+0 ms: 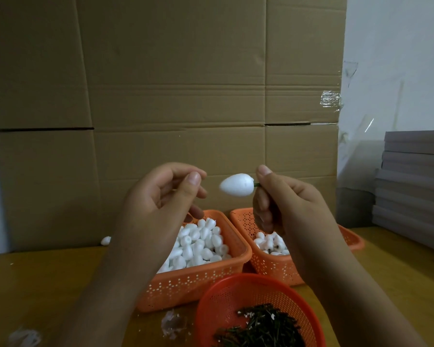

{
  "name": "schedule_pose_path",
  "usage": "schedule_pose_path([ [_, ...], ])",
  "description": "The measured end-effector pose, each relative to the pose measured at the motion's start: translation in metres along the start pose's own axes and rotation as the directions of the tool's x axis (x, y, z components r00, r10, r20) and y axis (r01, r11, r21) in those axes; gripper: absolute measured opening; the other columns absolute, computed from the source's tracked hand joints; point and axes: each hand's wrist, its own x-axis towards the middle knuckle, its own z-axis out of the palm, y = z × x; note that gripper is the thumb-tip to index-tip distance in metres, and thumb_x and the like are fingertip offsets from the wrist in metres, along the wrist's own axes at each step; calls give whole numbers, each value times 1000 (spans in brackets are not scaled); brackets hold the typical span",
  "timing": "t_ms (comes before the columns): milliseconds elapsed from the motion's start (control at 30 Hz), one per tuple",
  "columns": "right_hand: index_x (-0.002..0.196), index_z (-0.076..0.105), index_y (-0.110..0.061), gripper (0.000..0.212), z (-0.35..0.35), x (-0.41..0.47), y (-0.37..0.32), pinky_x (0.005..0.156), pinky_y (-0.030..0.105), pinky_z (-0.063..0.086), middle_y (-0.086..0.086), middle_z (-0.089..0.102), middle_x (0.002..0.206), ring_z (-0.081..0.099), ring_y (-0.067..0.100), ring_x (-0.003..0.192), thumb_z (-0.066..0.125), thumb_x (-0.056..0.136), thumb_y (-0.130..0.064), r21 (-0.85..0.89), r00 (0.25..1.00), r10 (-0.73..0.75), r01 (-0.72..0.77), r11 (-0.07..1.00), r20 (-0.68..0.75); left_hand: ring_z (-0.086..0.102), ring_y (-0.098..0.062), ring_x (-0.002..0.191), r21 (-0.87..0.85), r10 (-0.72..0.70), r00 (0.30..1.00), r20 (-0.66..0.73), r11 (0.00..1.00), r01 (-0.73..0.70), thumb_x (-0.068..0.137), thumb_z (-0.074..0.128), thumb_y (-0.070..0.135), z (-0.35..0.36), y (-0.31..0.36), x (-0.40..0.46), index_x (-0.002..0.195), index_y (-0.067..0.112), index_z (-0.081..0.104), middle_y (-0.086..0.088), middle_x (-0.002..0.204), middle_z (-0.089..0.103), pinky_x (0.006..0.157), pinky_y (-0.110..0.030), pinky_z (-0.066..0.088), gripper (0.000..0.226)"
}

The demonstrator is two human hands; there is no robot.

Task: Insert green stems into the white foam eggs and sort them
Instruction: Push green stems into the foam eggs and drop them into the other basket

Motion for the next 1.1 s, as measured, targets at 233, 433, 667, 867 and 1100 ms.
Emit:
schedule_pose_path([
  [233,68,62,-10,30,-1,0,1,53,14,45,-4,56,53,51,3,51,53,94,-21,-100,993,-111,113,988,27,64,-8,58,9,-7,1000,2,1000,7,81,54,38,1,3,-1,87,24,70,4,76,70,57,-14,50,22],
  [433,77,69,-17,19,-4,3,3,64,19,50,-10,65,63,59,-2,62,58,86,-31,-312,986,-166,167,935,29,63,-8,58,23,-13,1000,-5,1000,13,91,56,24,-2,1,0,87,24,71,3,76,69,57,-13,49,16],
  [667,74,68,-30,10,-2,1,1,65,28,50,-9,65,67,58,4,64,61,77,-37,-358,984,-175,173,918,28,64,-5,59,62,-75,997,28,995,73,93,56,21,-2,1,0,91,28,70,5,81,71,56,-14,50,16],
  [867,78,69,-23,6,-3,0,2,60,11,45,-14,66,70,60,-1,65,67,78,-29,-388,980,-193,196,901,47,65,-4,63,52,-109,990,89,993,105,79,54,44,-1,4,-3,97,28,68,9,88,72,57,-13,50,28],
  [1100,82,71,-22,8,1,-1,2,64,13,48,-6,69,77,62,2,71,72,81,-14,-386,974,-216,226,894,71,65,-3,65,51,-111,980,165,993,104,79,52,45,-1,2,-3,101,24,68,15,89,74,61,-14,51,34],
])
